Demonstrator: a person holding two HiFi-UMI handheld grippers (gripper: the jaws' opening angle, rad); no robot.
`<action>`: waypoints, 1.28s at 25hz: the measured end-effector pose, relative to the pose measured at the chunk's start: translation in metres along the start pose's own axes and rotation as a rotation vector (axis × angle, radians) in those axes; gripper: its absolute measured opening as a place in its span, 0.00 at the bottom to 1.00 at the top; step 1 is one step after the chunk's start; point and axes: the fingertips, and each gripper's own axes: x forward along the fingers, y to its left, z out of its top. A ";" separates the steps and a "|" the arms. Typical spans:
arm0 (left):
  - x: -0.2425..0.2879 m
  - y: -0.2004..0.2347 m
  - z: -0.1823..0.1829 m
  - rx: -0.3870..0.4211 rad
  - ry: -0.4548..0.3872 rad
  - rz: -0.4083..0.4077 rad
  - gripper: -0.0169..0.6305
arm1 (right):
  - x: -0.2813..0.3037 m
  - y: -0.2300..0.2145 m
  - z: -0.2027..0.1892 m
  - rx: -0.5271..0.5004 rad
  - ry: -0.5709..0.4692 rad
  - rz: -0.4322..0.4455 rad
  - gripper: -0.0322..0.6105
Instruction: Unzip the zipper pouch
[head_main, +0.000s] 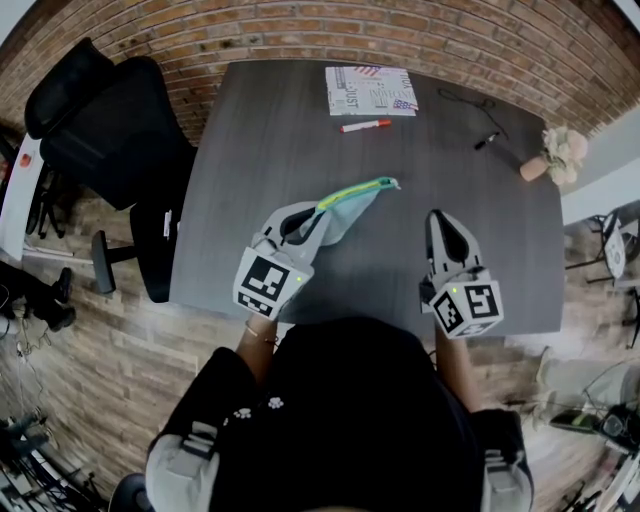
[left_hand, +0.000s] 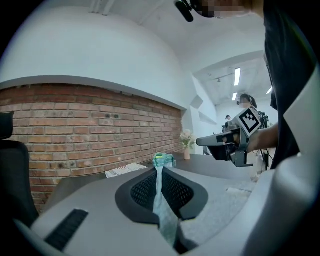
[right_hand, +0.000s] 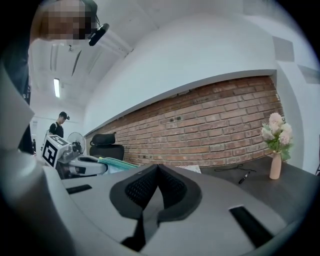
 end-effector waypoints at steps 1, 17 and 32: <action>-0.001 0.000 -0.001 -0.006 0.003 0.002 0.04 | 0.000 0.001 0.000 0.001 -0.002 0.002 0.05; 0.000 0.001 -0.007 -0.016 0.016 0.000 0.04 | 0.003 0.009 -0.004 -0.033 0.025 0.022 0.05; 0.000 0.001 -0.005 0.007 0.005 -0.007 0.04 | 0.003 0.011 -0.005 -0.049 0.034 0.025 0.05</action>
